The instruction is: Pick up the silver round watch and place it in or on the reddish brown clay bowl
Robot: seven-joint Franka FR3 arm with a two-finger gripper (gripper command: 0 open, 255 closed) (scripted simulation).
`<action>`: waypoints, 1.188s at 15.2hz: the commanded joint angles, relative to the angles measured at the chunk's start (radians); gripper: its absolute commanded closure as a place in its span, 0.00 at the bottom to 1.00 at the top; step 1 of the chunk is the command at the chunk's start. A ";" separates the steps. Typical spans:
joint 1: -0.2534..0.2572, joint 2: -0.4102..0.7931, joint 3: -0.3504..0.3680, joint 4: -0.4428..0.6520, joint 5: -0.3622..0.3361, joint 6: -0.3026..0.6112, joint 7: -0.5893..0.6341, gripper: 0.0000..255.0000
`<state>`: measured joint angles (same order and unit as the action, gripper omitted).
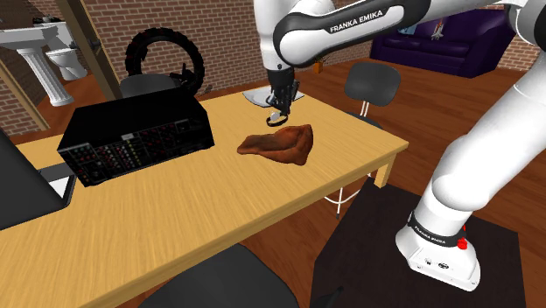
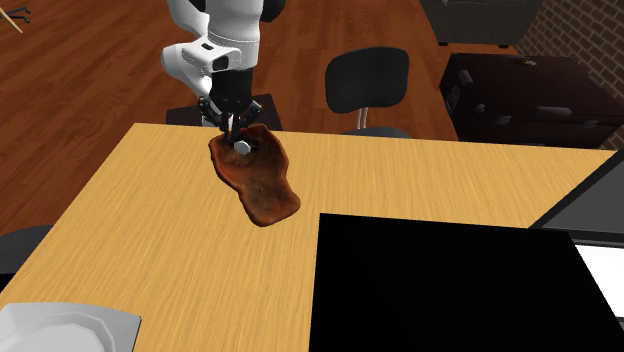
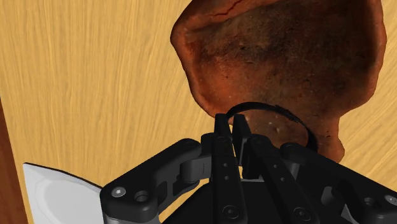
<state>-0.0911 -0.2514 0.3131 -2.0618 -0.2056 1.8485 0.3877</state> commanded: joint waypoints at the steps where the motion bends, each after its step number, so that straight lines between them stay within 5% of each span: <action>1: 0.000 0.001 0.000 -0.027 -0.002 0.028 0.007 1.00; 12: 0.000 0.006 0.002 -0.066 -0.006 0.070 0.018 1.00; 13: 0.000 0.006 0.002 -0.066 -0.006 0.070 0.018 0.00; 18: 0.000 0.006 0.002 -0.066 -0.006 0.070 0.018 0.00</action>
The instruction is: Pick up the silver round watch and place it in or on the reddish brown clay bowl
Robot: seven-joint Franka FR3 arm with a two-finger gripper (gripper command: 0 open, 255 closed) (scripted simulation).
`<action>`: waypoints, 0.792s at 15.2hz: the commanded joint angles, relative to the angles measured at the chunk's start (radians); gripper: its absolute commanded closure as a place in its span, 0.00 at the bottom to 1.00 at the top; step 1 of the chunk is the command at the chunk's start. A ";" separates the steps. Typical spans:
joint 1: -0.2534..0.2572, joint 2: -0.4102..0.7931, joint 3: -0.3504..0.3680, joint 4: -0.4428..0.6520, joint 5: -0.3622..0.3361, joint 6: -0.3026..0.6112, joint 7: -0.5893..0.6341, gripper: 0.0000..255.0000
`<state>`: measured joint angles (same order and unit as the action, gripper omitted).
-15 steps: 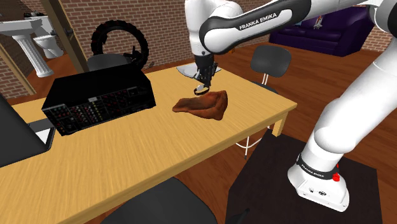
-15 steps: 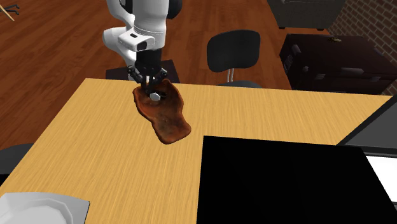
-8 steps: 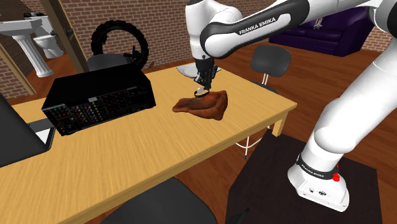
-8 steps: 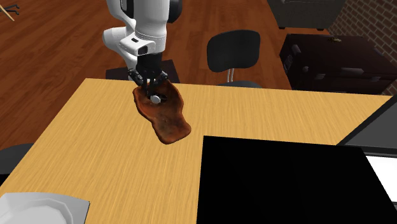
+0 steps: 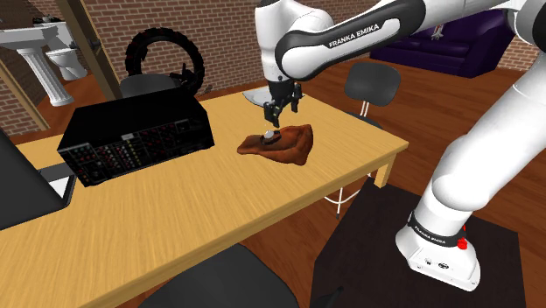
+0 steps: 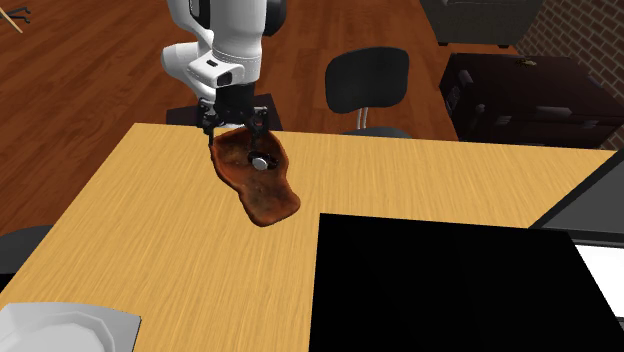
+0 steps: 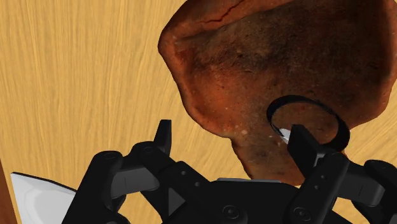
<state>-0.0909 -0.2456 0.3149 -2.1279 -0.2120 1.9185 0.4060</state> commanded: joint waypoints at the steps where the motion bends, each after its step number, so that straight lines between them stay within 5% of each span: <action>1: 0.003 -0.005 0.003 0.028 0.005 -0.033 -0.003 0.00; 4: 0.010 -0.012 0.013 0.112 0.014 -0.126 -0.007 0.00; 12: 0.010 -0.012 0.013 0.112 0.014 -0.126 -0.007 0.00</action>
